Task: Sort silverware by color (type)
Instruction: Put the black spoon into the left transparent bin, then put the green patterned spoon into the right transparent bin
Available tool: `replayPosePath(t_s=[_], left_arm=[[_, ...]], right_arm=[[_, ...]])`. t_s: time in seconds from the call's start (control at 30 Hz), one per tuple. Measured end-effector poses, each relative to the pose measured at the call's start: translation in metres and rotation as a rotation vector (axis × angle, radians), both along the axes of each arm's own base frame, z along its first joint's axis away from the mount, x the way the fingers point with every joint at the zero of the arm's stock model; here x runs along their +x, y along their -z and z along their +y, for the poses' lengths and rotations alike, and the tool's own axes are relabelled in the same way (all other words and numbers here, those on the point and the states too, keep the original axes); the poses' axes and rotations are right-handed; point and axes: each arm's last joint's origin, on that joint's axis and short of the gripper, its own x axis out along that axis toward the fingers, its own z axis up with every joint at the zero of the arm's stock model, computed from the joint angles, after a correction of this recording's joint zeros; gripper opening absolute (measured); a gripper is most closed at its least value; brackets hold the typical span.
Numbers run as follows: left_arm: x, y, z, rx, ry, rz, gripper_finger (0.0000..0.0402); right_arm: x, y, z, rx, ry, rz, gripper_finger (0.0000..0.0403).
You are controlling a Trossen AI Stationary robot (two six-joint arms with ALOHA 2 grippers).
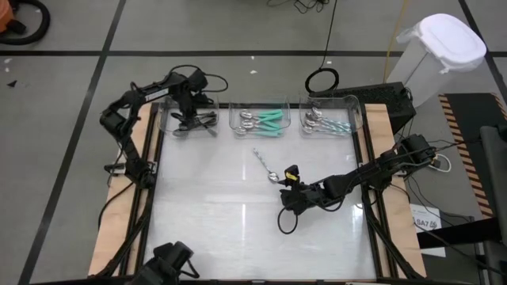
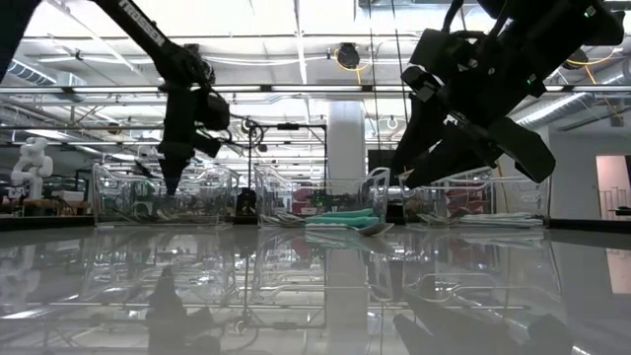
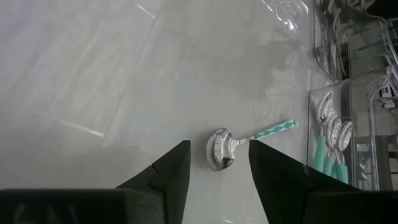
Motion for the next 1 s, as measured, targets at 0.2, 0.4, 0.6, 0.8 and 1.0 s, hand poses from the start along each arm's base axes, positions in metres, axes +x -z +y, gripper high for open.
replayPosePath(t_s=[0.2, 0.4, 0.6, 0.8, 1.0], left_arm=[[0.003, 0.015, 0.004, -0.042, -0.005, 0.029, 0.0014], [0.003, 0.017, 0.004, -0.04, -0.039, 0.037, 0.0026], [0.002, 0.017, 0.004, -0.031, -0.046, 0.05, 0.0051], [0.005, 0.016, 0.002, 0.024, -0.075, 0.115, 0.0068], [0.017, 0.015, -0.007, 0.098, -0.144, 0.175, 0.0071]], right_arm=[[0.0, 0.0, 0.0, -0.002, -0.001, 0.0, 0.0157], [0.0, 0.0, 0.0, -0.005, -0.003, 0.002, 0.0157], [0.0, 0.0, 0.0, -0.005, -0.003, 0.001, 0.0157], [0.0, 0.0, 0.0, -0.006, -0.003, 0.002, 0.0157], [0.0, 0.0, 0.0, -0.006, -0.003, 0.002, 0.0157]])
